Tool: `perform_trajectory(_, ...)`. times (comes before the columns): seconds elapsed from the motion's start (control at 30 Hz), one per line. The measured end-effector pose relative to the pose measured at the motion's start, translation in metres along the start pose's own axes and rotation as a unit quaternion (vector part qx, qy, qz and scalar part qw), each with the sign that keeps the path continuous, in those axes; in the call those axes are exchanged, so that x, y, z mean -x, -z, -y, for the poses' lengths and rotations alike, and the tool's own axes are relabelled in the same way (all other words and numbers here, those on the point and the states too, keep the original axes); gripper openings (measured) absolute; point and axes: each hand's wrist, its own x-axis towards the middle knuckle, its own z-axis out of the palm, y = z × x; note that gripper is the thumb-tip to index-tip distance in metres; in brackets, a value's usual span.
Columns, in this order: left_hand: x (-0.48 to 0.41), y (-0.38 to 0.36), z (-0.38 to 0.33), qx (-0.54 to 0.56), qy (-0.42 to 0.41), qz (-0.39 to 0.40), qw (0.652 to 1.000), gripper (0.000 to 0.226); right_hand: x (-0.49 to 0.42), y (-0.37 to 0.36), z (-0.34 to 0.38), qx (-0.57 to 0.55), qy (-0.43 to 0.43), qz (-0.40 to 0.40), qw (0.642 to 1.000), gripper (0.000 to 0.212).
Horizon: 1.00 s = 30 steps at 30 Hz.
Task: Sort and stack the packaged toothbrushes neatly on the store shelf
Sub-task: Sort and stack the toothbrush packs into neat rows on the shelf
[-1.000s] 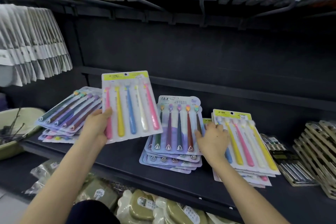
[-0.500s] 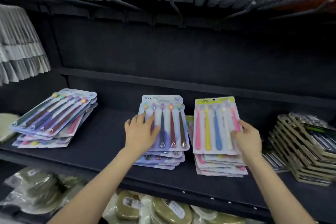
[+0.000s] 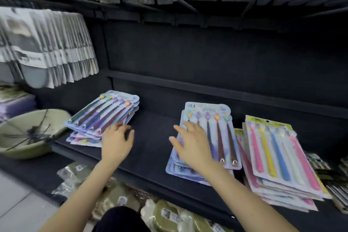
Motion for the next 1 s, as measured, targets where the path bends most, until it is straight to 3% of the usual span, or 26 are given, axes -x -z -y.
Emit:
perform_trajectory(0.13,-0.034,0.03,0.086,-0.053,0.081,-0.067,0.993,0.031,-0.032,-0.047,0.057,-0.172,0.015,0.066,0.983,0.05)
perform_trajectory(0.3,-0.086,0.035,0.166,-0.077,0.166,0.016,0.983,0.054,-0.08,-0.103,0.105,-0.33,-0.089,0.17,0.924,0.061)
perform_trajectory(0.37,-0.108,0.028,0.19,-0.059,0.188,0.069,0.978,0.066,-0.097,-0.122,0.118,-0.405,-0.133,0.187,0.885,0.065)
perform_trajectory(0.43,-0.126,0.022,0.206,0.075,0.227,0.131,0.962,0.081,-0.113,-0.135,0.127,-0.488,-0.162,0.178,0.839,0.063)
perform_trajectory(0.5,-0.136,0.015,0.216,0.236,0.26,0.157,0.923,0.09,-0.128,-0.147,0.131,-0.551,-0.176,0.154,0.801,0.06)
perform_trajectory(0.6,-0.139,0.006,0.224,0.318,0.274,0.203,0.885,0.073,-0.141,-0.157,0.133,-0.623,-0.182,0.13,0.75,0.059)
perform_trajectory(0.67,-0.137,0.005,0.22,0.315,0.256,0.232,0.884,0.047,-0.143,-0.159,0.135,-0.634,-0.193,0.123,0.739,0.055)
perform_trajectory(0.73,-0.134,0.005,0.214,0.321,0.243,0.245,0.882,0.036,-0.14,-0.156,0.134,-0.634,-0.216,0.118,0.733,0.05)
perform_trajectory(0.9,-0.097,0.013,0.172,0.351,0.255,0.262,0.862,0.071,-0.111,-0.131,0.115,-0.627,-0.234,0.099,0.736,0.041)
perform_trajectory(1.0,-0.062,0.014,0.137,0.322,0.256,0.226,0.883,0.064,-0.086,-0.114,0.097,-0.576,-0.245,0.11,0.772,0.034)
